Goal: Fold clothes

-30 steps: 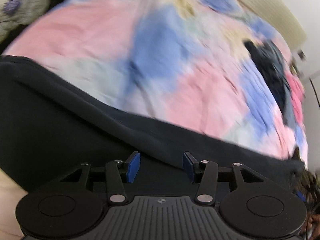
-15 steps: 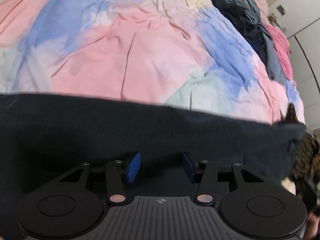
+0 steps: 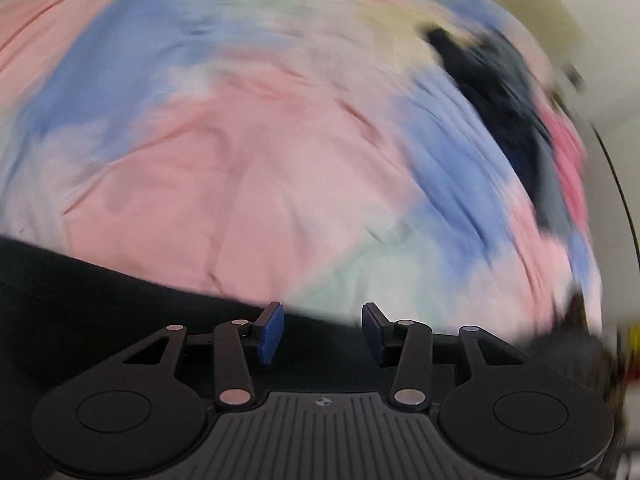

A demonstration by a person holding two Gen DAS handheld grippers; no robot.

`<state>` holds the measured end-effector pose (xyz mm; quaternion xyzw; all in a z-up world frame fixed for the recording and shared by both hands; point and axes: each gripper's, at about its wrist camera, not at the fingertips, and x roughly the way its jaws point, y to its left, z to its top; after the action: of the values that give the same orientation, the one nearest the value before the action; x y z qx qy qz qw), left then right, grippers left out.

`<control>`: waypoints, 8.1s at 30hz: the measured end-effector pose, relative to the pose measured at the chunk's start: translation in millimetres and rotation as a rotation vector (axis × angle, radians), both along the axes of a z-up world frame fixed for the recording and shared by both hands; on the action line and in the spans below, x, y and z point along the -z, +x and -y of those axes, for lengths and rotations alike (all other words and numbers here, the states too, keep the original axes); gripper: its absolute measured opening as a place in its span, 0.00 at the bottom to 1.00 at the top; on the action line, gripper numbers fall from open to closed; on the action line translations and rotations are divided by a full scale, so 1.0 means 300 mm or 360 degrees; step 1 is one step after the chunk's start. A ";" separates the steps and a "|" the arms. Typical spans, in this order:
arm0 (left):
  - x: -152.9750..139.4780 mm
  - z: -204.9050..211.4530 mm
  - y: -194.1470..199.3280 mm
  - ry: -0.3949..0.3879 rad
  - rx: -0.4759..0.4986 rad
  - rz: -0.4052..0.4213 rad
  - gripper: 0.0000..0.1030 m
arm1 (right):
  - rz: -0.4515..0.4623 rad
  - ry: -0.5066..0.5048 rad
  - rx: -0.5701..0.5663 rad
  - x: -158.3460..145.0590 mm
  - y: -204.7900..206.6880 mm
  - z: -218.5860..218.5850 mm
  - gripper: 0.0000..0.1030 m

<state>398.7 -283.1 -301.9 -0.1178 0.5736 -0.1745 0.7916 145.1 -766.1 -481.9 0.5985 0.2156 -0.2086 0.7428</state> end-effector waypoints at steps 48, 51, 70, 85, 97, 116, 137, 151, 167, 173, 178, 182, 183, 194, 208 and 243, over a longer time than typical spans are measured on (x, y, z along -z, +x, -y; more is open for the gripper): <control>-0.279 -0.904 -0.470 -0.0057 -0.0395 0.0053 0.52 | -0.0012 -0.1007 -0.0451 -0.885 0.279 -0.789 0.20; -0.306 -1.019 -0.484 -0.0088 -0.0392 0.0083 0.52 | -0.0022 -0.1146 -0.0532 -0.931 0.317 -0.978 0.20; -0.225 -1.651 -0.643 -0.0252 -0.0580 0.0091 0.56 | -0.0406 -0.1746 -0.1535 -0.407 0.472 -2.035 0.23; -0.091 -1.608 -0.670 -0.0512 -0.0859 -0.0070 0.83 | -0.0337 -0.1378 -0.1731 -0.547 0.383 -1.904 0.54; 0.138 -1.769 -0.553 -0.0777 -0.1314 -0.0165 0.90 | -0.0479 -0.1030 -0.1557 -0.637 0.281 -1.732 0.62; 0.305 -1.893 -0.290 -0.0726 -0.1496 -0.0145 0.31 | -0.0824 -0.1055 -0.1215 -0.690 0.133 -1.588 0.69; -0.495 -1.030 -0.186 -0.0053 -0.0426 0.1019 0.10 | -0.0571 -0.0939 -0.1250 -0.669 -0.033 -1.446 0.70; -0.380 -0.086 -0.282 0.0270 0.0157 0.1150 0.11 | -0.0457 -0.0808 -0.1076 -0.500 -0.245 -1.116 0.67; 0.229 0.259 -0.492 0.0643 0.0453 0.1027 0.18 | -0.0458 -0.0571 -0.1001 -0.299 -0.452 -0.806 0.63; 0.062 0.176 -0.536 0.0514 0.0419 0.0929 0.49 | -0.0222 -0.0589 -0.1116 -0.407 -0.260 -0.777 0.63; -0.030 0.073 -0.618 0.0447 0.0480 0.0892 0.57 | -0.0072 -0.0591 -0.1223 -0.486 -0.061 -0.783 0.64; -0.093 -0.010 -0.653 0.0446 0.0512 0.0928 0.61 | 0.0027 -0.0573 -0.1287 -0.539 0.106 -0.797 0.64; -0.101 -0.027 -0.652 0.0453 0.0513 0.0937 0.61 | 0.0055 -0.0553 -0.1295 -0.548 0.149 -0.799 0.65; -0.001 -0.039 -0.516 0.0581 0.0778 0.0843 0.59 | 0.0039 -0.0326 -0.1498 -0.485 0.550 -0.913 0.65; -0.062 -0.063 -0.473 0.0338 0.0888 0.0815 0.01 | -0.0026 -0.0489 -0.1584 -0.468 0.615 -0.990 0.11; 0.112 -0.680 -0.078 0.0065 -0.0147 0.0024 0.97 | -0.0333 -0.0317 -0.1546 -0.268 0.594 -0.856 0.94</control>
<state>375.5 -79.0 -335.4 -0.1266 0.5650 -0.1270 0.8053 323.2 -509.1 -401.3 0.3313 0.5215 0.0827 0.7820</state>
